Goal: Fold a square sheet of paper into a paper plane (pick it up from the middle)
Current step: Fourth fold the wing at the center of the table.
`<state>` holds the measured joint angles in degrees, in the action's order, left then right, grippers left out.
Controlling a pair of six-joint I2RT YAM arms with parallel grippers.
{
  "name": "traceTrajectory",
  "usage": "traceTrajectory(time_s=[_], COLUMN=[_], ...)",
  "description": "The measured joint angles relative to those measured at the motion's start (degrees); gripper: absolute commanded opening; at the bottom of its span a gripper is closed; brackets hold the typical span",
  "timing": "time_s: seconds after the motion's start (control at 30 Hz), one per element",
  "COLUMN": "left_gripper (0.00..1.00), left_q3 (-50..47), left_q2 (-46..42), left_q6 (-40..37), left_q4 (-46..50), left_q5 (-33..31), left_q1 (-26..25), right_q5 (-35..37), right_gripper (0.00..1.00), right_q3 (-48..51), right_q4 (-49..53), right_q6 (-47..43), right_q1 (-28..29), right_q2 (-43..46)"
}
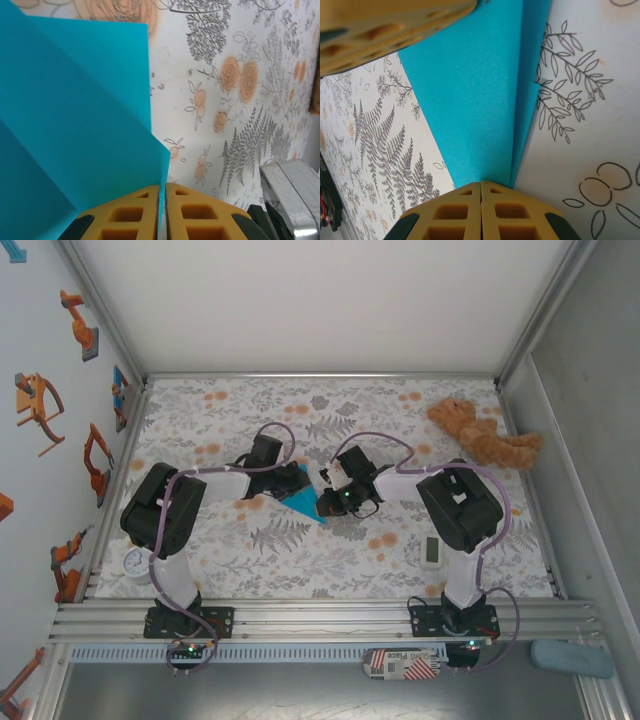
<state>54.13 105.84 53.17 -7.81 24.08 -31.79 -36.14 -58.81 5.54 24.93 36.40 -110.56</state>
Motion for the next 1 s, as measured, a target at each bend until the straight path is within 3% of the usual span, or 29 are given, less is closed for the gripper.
traceTrajectory(time_s=[0.33,1.0], left_gripper=[0.15,0.13], left_q3=[0.0,-0.3], left_q2=[1.9,2.2], left_q6=[0.0,-0.9], left_q4=[-2.7,-2.6], left_q5=[2.6,1.9], left_q1=[1.6,2.2], right_q5=[0.0,0.0], right_gripper=[0.07,0.07], right_q3=[-0.1,-0.2], right_q4=[0.2,0.3], right_q6=[-0.2,-0.2], right_q1=[0.0,0.0], right_q2=[-0.1,-0.2])
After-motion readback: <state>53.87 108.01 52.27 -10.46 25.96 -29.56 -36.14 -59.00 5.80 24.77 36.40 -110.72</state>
